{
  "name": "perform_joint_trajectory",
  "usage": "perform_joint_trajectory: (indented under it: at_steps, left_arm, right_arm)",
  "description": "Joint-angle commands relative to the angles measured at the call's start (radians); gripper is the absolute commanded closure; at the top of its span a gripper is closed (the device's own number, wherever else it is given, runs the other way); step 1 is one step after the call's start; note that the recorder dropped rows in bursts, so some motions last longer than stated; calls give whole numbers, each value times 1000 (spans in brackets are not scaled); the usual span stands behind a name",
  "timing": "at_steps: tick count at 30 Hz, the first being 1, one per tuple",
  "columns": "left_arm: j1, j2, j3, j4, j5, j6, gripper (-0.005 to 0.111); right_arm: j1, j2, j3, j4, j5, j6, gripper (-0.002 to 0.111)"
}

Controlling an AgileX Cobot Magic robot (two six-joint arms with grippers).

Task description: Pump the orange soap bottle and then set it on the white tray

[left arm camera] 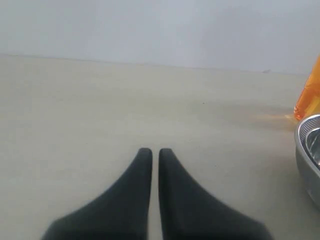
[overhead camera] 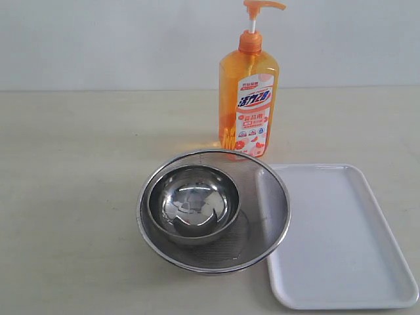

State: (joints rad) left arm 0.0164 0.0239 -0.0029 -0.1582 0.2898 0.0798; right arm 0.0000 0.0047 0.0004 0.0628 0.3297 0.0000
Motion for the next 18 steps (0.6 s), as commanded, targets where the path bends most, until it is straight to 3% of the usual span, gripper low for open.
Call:
perform_joint_trajectory:
  at_steps: [1,8,11,18]
  left_arm:
    - [3,-7,3,-2,-25,-4,102]
    - [3,-7,3,1,-189,49,102]
    - [3,-7,-9,1,-190,62,102]
    - [3,-7,-170,-2,-185,77,102]
  right_arm:
    - [-2,-5,0,-1,-4,0,109]
    - [-2,-5,0,-1,-4,0,109]
    - [-2,-5,0,-1,-4,0,109]
    - [-2,-5,0,-1,-4,0,109]
